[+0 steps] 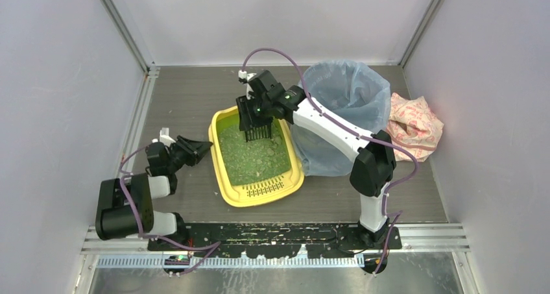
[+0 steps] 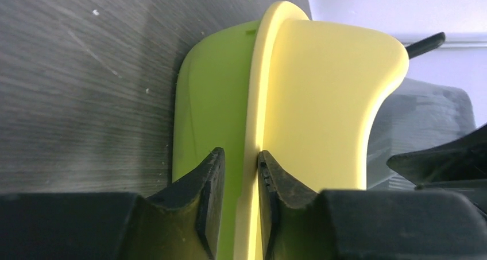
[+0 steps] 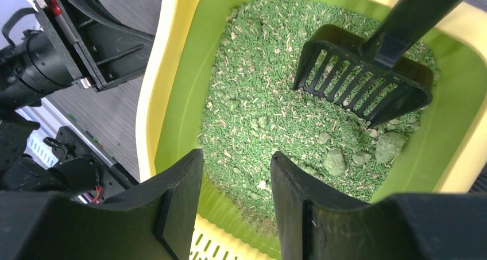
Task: Clean the litter box
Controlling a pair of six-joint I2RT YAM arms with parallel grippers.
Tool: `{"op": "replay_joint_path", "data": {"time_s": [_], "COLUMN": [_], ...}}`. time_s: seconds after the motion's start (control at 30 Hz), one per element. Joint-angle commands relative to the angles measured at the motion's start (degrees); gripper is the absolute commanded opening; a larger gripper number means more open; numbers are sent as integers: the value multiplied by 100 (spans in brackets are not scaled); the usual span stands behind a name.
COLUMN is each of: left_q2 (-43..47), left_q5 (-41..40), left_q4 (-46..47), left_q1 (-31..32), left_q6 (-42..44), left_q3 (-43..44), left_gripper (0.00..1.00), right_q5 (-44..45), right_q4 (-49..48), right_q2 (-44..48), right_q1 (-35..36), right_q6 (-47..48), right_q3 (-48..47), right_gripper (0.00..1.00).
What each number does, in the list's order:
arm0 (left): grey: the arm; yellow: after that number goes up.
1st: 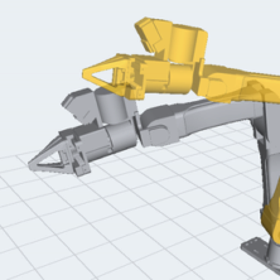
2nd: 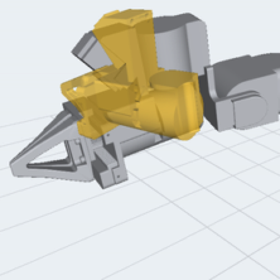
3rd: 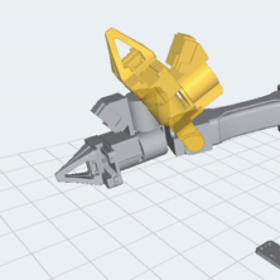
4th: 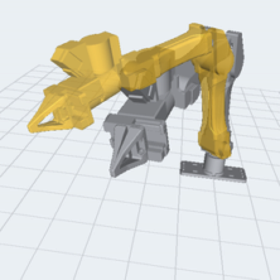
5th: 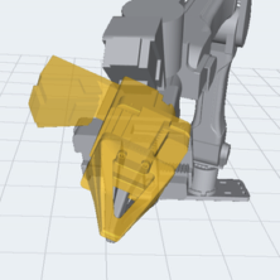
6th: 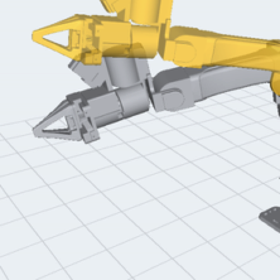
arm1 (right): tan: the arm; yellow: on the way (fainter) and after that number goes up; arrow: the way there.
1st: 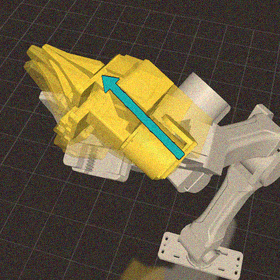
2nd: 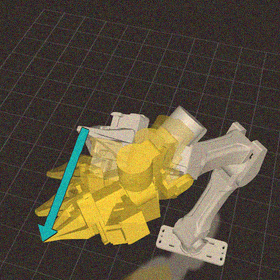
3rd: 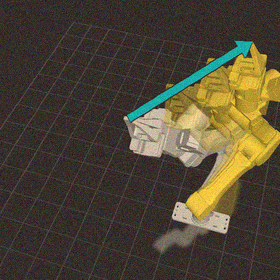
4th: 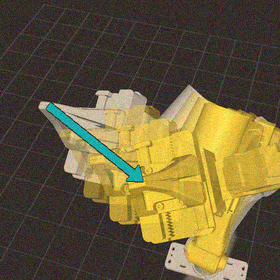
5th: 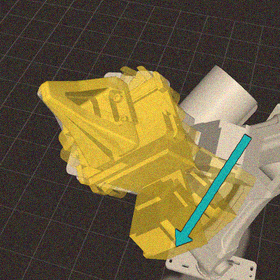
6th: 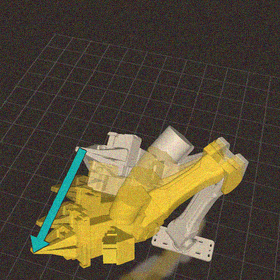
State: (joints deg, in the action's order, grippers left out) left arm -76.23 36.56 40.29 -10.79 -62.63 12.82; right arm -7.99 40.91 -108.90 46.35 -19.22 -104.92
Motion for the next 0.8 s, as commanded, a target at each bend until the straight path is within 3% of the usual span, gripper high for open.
{"op": "replay_joint_path", "data": {"time_s": [0.0, 0.2, 0.33, 0.4, 0.5, 0.77], "left_q2": [-654, -1551, -2403, -2923, -3313, -3162], "left_q5": [169, 441, 680, 819, 761, 320], "left_q4": [1089, 2389, 3604, 4148, 4171, 4170], "left_q1": [25, 23, 31, 24, 22, -130], "left_q6": [-131, -552, -938, -1185, -1134, -971], "left_q3": [-195, -305, -295, -246, -168, -186], "left_gripper": [23, 15, 0, 0, 0, 0], "right_q5": [66, 116, 129, 144, 165, 142], "right_q4": [-308, -361, -422, -434, -426, -496], "right_q2": [310, 367, 395, 391, 381, 478], "right_q1": [15, 15, 15, 15, 15, 15], "right_q6": [-20, -20, -20, -20, -20, -2], "right_q3": [144, 314, 419, 454, 482, 585], "right_gripper": [53, 53, 53, 53, 53, 52]}}
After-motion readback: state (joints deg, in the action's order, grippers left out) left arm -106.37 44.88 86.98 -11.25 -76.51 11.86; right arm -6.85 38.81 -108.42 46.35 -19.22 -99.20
